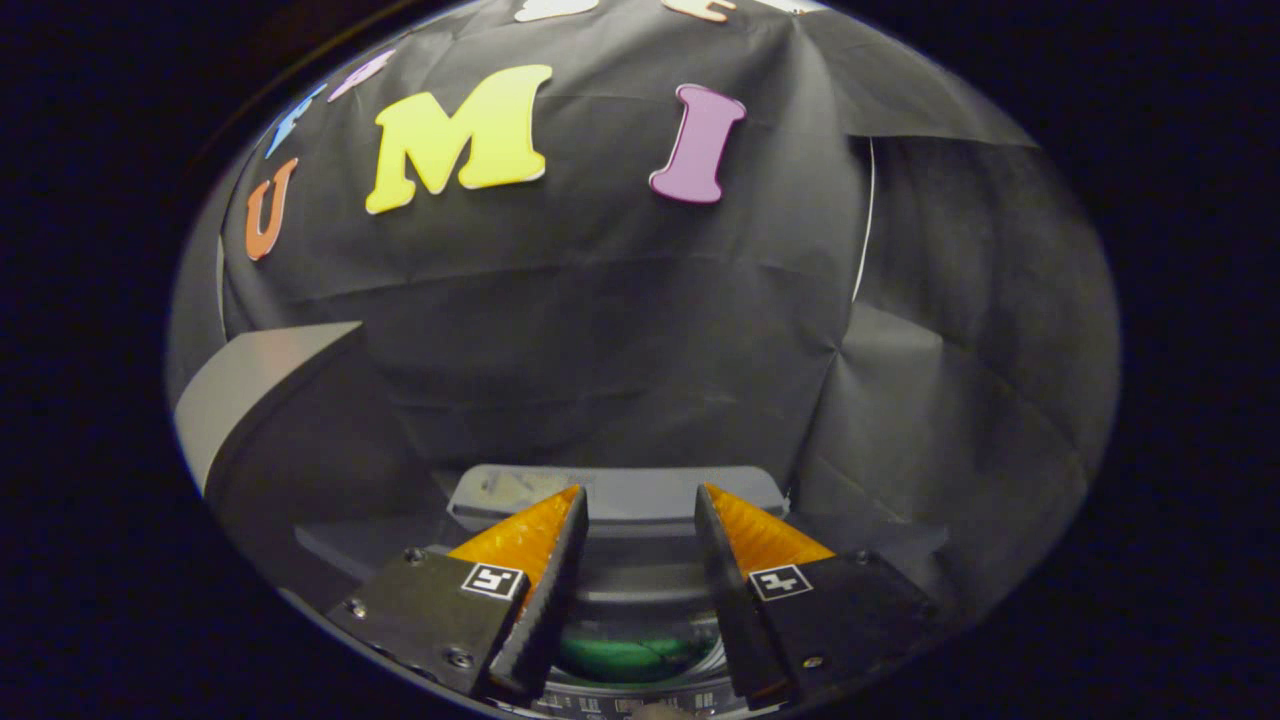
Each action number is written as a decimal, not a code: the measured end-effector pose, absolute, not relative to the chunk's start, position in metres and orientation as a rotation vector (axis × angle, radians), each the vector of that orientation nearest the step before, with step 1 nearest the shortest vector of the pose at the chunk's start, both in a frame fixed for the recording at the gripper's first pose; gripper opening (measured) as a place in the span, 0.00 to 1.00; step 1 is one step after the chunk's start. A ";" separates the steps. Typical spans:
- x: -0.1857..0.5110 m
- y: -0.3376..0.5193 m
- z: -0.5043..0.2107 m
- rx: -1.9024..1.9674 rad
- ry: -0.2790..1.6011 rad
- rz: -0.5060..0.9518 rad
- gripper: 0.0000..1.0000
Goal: Put the clothes into the washing machine and then close the washing machine lid.
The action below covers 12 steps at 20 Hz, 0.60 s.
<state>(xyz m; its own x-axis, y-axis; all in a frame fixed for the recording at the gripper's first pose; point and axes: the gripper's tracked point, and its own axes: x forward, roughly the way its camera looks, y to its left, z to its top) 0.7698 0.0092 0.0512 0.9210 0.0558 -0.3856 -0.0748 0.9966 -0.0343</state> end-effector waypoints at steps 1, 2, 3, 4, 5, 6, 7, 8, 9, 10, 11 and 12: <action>0.771 0.010 0.051 -0.048 0.406 0.069 0.68; 0.772 0.009 0.050 -0.052 0.412 0.069 0.68; 0.772 0.010 0.049 -0.057 0.417 0.071 0.69; 0.772 0.010 0.047 -0.061 0.423 0.075 0.68; 0.771 0.009 0.049 -0.067 0.429 0.076 0.69; 0.771 0.008 0.051 -0.069 0.433 0.076 0.68; 0.771 0.009 0.051 -0.068 0.435 0.076 0.69; 0.771 0.009 0.052 -0.068 0.436 0.076 0.69; 0.770 0.009 0.050 -0.068 0.437 0.075 0.69; 0.771 0.009 0.050 -0.071 0.436 0.076 0.69; 0.770 0.009 0.050 -0.073 0.437 0.077 0.69; 0.770 0.009 0.051 -0.074 0.436 0.079 0.69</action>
<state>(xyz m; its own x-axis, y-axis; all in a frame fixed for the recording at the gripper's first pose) 0.7703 0.0089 0.0510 0.9036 0.0601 -0.4241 -0.0919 0.9942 -0.0550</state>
